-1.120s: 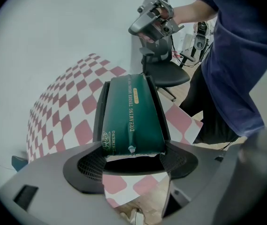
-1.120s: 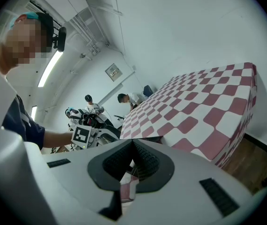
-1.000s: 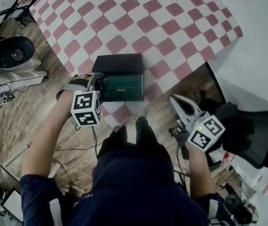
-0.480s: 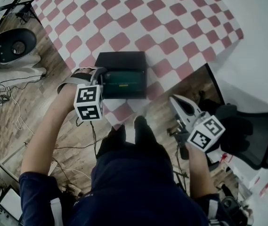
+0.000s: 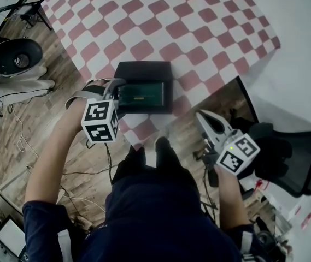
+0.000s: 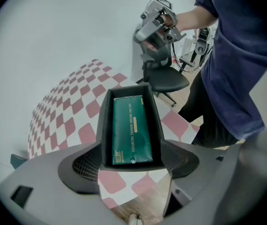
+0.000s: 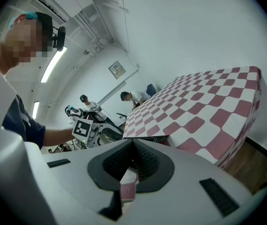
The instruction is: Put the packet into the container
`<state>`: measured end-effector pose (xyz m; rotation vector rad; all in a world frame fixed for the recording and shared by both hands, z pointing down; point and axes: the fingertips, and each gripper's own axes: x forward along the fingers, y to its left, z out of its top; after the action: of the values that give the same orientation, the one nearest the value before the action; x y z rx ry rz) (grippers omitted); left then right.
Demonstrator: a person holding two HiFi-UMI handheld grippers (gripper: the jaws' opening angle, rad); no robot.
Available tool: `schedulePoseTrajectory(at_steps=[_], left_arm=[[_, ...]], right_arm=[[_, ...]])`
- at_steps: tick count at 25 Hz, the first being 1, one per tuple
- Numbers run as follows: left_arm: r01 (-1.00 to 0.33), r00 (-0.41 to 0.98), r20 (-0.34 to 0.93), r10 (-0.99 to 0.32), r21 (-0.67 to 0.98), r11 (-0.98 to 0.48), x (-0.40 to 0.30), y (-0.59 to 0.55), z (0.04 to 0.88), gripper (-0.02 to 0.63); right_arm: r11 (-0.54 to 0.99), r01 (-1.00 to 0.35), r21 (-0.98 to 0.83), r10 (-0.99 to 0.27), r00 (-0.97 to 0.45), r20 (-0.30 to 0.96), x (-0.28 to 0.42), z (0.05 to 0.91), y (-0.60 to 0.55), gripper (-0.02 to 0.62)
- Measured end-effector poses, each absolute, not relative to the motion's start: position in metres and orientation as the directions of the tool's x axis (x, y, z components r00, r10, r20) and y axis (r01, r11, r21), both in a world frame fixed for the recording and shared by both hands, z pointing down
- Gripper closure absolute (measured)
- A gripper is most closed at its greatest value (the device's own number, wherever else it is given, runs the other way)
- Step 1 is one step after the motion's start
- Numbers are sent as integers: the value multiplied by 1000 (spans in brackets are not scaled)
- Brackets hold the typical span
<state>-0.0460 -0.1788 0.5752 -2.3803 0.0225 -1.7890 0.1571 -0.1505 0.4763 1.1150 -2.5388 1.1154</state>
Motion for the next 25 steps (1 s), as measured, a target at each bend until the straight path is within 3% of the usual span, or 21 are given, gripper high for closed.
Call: schedulePoseTrajectory(at_steps=[10,13,20,25], left_arm=[[-116,491,825,-280,-257,-959,-31,-175,497,226],[-173,546,761,-350,-306,-936,-27,-172,471,312],[-339,629,571,-527,-409,-847,-34,-167,405,413],[-466,665,446,-599,-380,-799,-44,-160,367,484]], right_arm=[[516,-686,-513,-587,-719,372,136,437,-154,578],[527,-688,-498,-594,-718,364,130,428,-153,578],[569,-694,-441,-612,-716,336,114,398,-152,580],[602,-690,-402,-616,-721,317,102,382,-148,580]])
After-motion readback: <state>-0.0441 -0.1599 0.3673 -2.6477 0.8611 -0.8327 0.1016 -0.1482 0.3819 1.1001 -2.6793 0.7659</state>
